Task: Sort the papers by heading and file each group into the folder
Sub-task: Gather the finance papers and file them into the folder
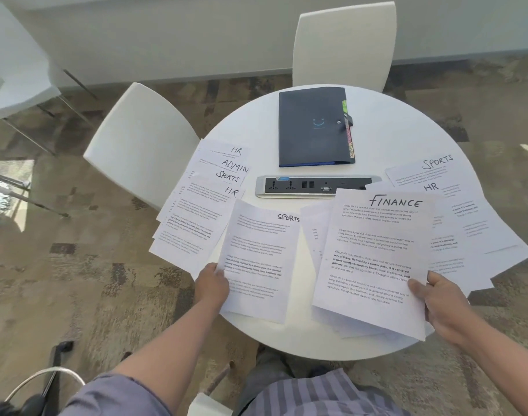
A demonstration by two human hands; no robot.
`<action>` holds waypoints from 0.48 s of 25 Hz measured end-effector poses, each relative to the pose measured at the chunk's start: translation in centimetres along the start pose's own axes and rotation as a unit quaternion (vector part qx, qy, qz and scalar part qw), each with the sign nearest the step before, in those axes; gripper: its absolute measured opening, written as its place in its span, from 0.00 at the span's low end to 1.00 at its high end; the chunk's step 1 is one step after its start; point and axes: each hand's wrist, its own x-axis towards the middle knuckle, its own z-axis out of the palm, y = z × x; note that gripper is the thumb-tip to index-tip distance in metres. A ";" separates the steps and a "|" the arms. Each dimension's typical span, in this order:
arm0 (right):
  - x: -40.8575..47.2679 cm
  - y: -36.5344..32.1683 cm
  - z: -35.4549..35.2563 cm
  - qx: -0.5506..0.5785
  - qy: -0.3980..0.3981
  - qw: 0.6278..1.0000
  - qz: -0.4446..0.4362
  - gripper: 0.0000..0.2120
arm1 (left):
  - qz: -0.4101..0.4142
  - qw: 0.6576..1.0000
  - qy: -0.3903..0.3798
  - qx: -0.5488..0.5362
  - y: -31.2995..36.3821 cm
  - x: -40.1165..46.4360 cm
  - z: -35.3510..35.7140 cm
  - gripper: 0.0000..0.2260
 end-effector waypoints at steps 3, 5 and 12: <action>0.0 -0.3 1.4 -0.006 -0.002 1.000 0.003 0.09 | 0.008 1.000 0.019 0.008 -1.0 1.9 -2.5 0.10; 0.0 -0.5 2.4 -0.015 -0.008 1.000 0.003 0.09 | 0.003 1.000 0.024 -0.002 -1.5 3.2 -4.1 0.11; -0.4 -1.6 5.6 -0.018 -0.002 1.000 0.002 0.08 | 0.019 0.997 0.028 0.069 -2.0 9.2 -10.3 0.09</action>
